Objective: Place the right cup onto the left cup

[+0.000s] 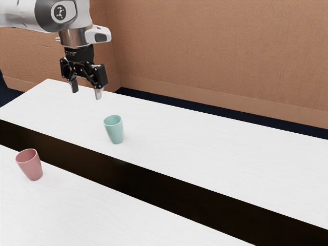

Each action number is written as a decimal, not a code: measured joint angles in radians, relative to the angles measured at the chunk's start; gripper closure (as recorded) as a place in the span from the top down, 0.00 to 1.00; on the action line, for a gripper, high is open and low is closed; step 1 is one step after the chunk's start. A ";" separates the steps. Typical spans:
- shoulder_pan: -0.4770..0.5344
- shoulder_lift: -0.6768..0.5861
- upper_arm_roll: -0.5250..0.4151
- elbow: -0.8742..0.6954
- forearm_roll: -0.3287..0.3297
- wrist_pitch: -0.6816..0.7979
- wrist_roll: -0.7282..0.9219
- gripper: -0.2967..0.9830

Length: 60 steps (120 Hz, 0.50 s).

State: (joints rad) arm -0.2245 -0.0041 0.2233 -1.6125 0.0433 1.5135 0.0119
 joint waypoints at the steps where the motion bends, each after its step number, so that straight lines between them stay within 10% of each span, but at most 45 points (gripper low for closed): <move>1: 0.000 0.000 0.000 0.000 0.000 0.000 0.000 0.77; 60: 0.139 0.310 -0.002 0.268 0.004 -0.001 0.011 0.77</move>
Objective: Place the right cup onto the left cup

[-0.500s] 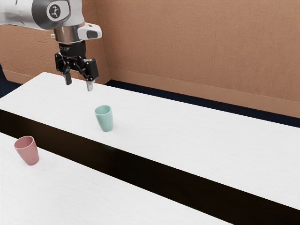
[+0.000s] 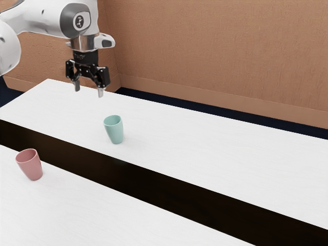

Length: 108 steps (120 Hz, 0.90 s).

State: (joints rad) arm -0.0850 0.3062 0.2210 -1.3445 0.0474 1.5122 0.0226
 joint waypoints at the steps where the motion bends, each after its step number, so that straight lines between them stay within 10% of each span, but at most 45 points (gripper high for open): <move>1: 0.000 0.006 0.000 0.006 0.000 0.000 0.000 0.77; 108: 0.147 0.389 -0.143 0.231 -0.042 0.192 0.014 0.77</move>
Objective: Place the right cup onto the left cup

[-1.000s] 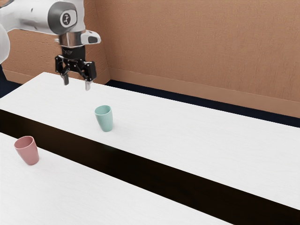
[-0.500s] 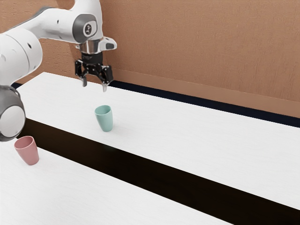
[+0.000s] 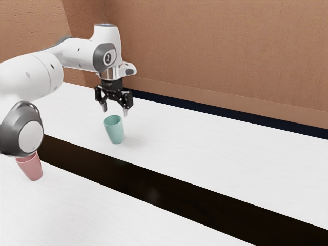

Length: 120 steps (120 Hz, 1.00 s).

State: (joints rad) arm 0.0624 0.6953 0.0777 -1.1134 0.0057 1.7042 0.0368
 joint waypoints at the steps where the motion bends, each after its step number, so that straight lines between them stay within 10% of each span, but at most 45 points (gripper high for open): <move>1: 0.003 0.002 -0.004 -0.001 0.000 0.003 0.000 0.77; 120: 0.028 0.113 -0.027 -0.003 0.009 0.193 0.032 0.77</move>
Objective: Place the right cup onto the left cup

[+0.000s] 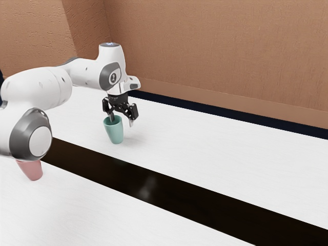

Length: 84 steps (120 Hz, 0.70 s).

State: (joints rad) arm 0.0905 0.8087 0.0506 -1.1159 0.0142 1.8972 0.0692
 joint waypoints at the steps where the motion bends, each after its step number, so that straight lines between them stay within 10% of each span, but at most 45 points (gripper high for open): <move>1: 0.000 0.001 0.000 0.000 0.000 0.001 0.000 0.77; 56: 0.003 0.049 0.003 0.008 0.001 0.040 0.009 0.76; 84: 0.002 0.050 0.006 0.008 0.002 0.049 0.009 0.46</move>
State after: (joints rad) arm 0.0922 0.8586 0.0569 -1.1079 0.0159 1.9457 0.0785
